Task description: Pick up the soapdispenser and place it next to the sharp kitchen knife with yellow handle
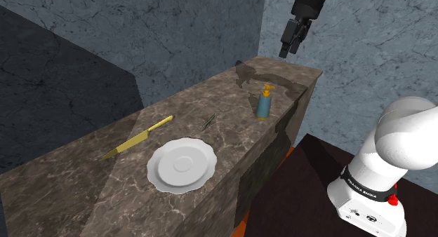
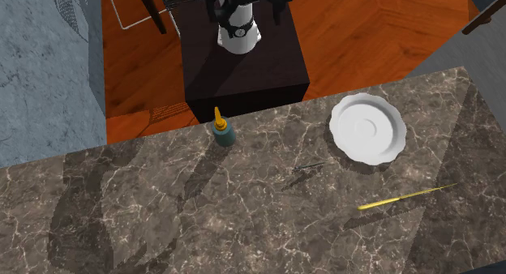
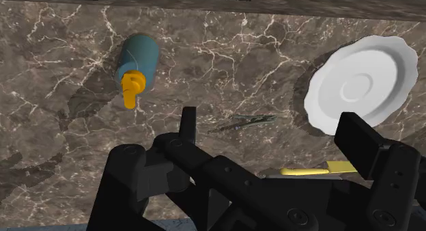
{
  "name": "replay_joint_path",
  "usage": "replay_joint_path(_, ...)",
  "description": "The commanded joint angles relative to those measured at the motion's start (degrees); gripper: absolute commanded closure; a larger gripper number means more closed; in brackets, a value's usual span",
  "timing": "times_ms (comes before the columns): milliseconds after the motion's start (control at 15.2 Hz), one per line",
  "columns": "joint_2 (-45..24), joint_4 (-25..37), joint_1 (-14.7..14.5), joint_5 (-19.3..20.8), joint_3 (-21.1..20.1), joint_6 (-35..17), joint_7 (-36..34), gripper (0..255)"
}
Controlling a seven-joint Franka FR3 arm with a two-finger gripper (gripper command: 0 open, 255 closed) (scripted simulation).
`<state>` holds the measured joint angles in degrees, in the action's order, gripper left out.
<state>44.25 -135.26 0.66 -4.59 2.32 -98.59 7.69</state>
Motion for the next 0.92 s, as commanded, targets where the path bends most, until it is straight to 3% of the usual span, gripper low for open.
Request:
replay_joint_path(0,0.0,0.0,0.0,0.0,0.0,0.0,0.0,0)
replay_joint_path(858,-16.9,-5.7,1.1,3.4,9.6,-21.1,15.1,0)
